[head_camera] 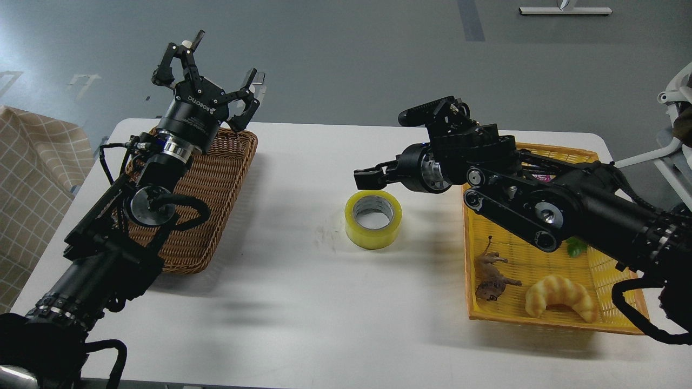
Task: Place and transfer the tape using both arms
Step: 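Withdraw the right gripper back above the yellow tray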
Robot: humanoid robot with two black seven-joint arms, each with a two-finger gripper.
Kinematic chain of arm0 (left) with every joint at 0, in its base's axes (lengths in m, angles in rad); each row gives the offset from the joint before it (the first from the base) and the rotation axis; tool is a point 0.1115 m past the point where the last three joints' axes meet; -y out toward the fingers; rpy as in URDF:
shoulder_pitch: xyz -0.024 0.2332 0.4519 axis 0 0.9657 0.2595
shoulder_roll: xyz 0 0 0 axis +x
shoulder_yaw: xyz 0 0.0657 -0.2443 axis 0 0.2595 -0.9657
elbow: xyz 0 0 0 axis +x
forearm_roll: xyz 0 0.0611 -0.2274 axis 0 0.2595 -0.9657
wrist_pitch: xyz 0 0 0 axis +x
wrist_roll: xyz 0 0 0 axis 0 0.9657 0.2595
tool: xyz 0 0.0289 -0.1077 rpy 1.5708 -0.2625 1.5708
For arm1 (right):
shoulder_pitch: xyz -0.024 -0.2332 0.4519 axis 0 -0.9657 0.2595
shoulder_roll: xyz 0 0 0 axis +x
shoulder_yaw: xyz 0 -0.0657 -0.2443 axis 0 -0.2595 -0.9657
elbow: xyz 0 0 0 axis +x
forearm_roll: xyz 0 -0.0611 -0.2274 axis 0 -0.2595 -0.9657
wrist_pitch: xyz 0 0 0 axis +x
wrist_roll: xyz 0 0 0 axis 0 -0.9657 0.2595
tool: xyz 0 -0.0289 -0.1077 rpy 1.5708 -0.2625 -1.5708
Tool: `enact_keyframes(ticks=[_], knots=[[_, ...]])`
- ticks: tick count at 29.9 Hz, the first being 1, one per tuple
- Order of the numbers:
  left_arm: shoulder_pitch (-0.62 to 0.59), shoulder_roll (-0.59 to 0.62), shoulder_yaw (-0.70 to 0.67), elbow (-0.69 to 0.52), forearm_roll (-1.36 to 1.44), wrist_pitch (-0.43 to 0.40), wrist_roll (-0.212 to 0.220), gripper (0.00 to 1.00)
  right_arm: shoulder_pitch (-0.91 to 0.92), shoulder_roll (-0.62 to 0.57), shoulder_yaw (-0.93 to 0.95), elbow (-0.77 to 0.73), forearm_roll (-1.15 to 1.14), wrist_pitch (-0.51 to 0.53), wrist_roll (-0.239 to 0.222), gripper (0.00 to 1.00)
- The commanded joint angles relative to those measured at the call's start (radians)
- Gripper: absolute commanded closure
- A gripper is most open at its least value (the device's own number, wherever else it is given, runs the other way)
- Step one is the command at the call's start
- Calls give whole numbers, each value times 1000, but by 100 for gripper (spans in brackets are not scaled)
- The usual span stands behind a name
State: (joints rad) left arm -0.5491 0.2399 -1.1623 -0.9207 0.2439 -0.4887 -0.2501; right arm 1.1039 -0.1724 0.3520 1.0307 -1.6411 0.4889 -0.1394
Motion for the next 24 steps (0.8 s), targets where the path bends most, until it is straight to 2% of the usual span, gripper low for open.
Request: enact_keyframes(ticks=[1, 7, 11, 16, 21, 24], knots=[[3, 2, 7, 0, 0, 0, 0, 2, -9, -80, 85, 72, 0, 0, 0, 0], [3, 9, 10, 0, 3, 0, 2, 2, -39, -127, 232, 111, 1, 0, 7, 0], [2, 15, 10, 0, 5, 0, 2, 2, -103, -133, 408, 114, 23, 0, 11, 0], [1, 16, 10, 0, 6, 0, 2, 2, -191, -127, 599, 124, 147, 0, 12, 0], [1, 25, 10, 0, 6, 0, 2, 2, -286, -124, 810, 111, 380, 0, 14, 0], [0, 27, 10, 0, 6, 0, 3, 2, -323, -101, 872, 100, 460, 0, 14, 0]])
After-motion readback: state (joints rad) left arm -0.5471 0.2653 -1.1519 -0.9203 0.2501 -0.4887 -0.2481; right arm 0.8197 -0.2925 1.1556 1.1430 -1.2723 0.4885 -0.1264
